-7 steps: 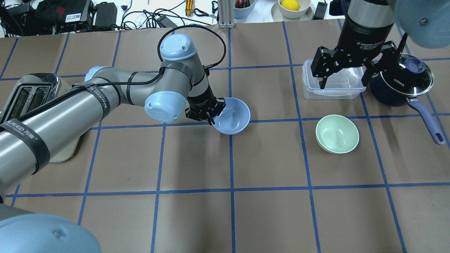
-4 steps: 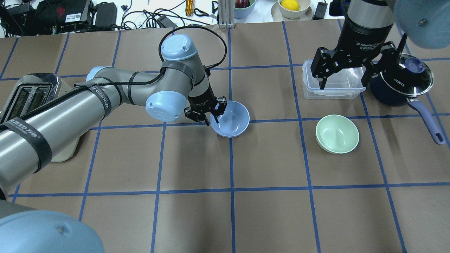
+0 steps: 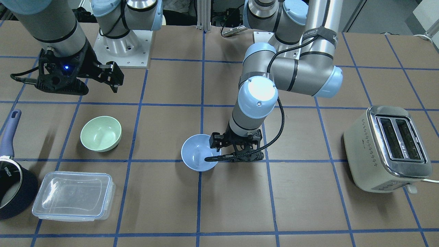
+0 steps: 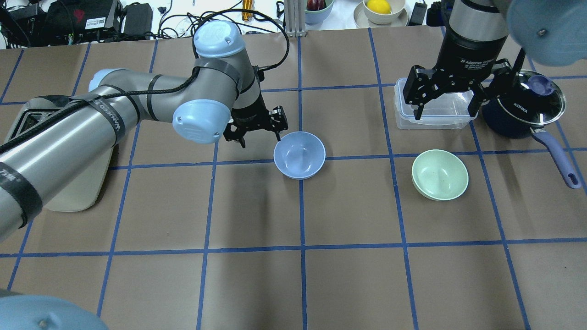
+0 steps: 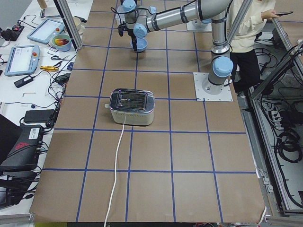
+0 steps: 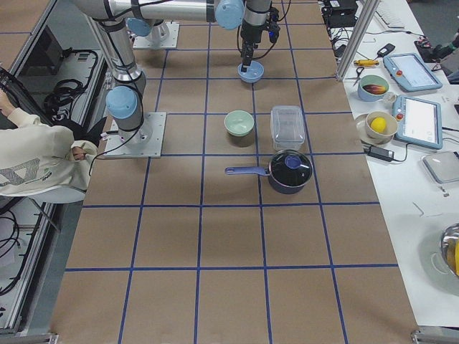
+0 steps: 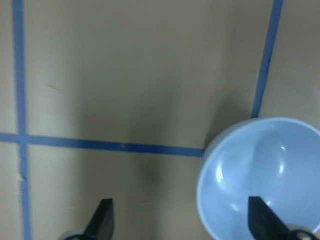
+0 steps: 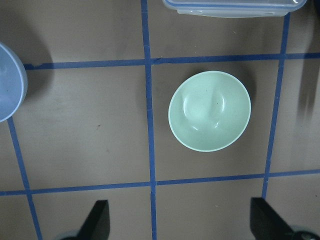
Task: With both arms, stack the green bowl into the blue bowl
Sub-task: 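Release the blue bowl and raise the left gripper away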
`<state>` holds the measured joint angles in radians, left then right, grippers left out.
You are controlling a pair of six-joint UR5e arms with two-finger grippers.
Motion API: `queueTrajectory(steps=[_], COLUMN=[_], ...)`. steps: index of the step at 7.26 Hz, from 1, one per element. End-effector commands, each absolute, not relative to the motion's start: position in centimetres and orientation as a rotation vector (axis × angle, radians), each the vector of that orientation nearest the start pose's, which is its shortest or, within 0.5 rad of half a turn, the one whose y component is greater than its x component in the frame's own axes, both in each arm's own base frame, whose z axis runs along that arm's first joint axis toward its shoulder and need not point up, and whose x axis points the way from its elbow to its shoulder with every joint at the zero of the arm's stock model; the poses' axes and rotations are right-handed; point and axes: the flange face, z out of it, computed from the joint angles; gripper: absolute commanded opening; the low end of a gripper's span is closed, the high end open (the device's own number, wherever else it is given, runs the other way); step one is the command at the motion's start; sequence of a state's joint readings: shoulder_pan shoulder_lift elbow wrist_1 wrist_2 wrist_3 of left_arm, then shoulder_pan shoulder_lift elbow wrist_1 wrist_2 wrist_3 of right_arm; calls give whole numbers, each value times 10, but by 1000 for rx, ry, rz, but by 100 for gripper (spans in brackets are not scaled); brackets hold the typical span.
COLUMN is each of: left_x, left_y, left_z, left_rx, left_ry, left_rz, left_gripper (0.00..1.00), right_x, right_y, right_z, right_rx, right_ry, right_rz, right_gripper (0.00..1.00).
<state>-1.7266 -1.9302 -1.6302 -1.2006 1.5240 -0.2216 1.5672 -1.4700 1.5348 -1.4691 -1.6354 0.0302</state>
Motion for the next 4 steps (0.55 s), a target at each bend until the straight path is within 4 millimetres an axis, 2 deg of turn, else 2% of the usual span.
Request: queueTrajectory(steps=[1, 2, 3, 4], left_x=[-166, -144, -137, -133], left_y=[-581, -583, -583, -582], left_z=[327, 333, 335, 334], left_rx=[-98, -89, -100, -91], left_ry=[3162, 3163, 3157, 3107], left_rz=[108, 109, 113, 113], left_gripper=[100, 100, 100, 100], right_x=[123, 120, 116, 114], right_y=[-541, -552, -554, -548], right_z=[386, 355, 311, 277], right_rx=[38, 38, 60, 84], right_ry=[3190, 3215, 3245, 3249], right_rz=[335, 269, 213, 182], right_gripper=[100, 100, 100, 100])
